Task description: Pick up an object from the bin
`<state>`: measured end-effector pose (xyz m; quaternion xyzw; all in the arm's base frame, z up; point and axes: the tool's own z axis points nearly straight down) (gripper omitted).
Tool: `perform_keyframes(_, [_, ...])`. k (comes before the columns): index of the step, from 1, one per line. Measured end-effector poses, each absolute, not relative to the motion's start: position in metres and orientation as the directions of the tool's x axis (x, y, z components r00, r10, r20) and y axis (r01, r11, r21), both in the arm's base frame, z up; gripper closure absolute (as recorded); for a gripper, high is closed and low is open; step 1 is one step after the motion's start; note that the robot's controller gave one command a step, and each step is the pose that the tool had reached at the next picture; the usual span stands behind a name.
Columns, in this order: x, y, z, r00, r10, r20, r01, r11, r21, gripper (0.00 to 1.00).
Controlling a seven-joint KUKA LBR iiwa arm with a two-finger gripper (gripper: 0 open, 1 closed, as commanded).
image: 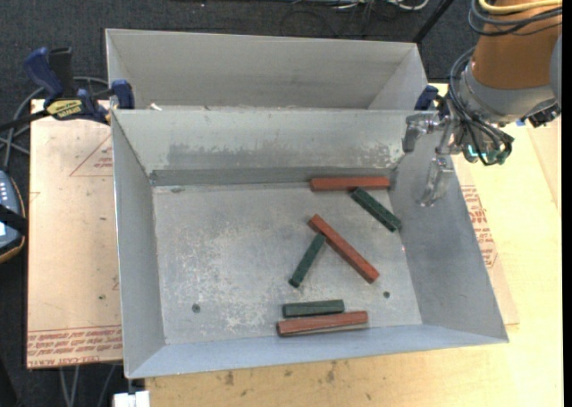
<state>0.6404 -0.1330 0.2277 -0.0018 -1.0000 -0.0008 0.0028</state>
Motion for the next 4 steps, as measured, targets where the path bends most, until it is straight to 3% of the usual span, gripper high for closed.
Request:
perform_keyframes(1, [0.638,-0.124,0.159,-0.990,0.142,0.005,0.142,0.990,0.002,0.00])
perform_keyframes(2, [0.639,-0.150,0.070,-0.911,0.413,-0.001,0.413,0.911,0.003,0.00])
perform_keyframes(3, [0.641,-0.151,0.073,-0.911,0.413,-0.009,0.413,0.911,0.002,1.00])
perform_keyframes(4, [0.624,-0.137,0.243,-0.991,0.133,-0.012,0.133,0.991,0.000,1.00])
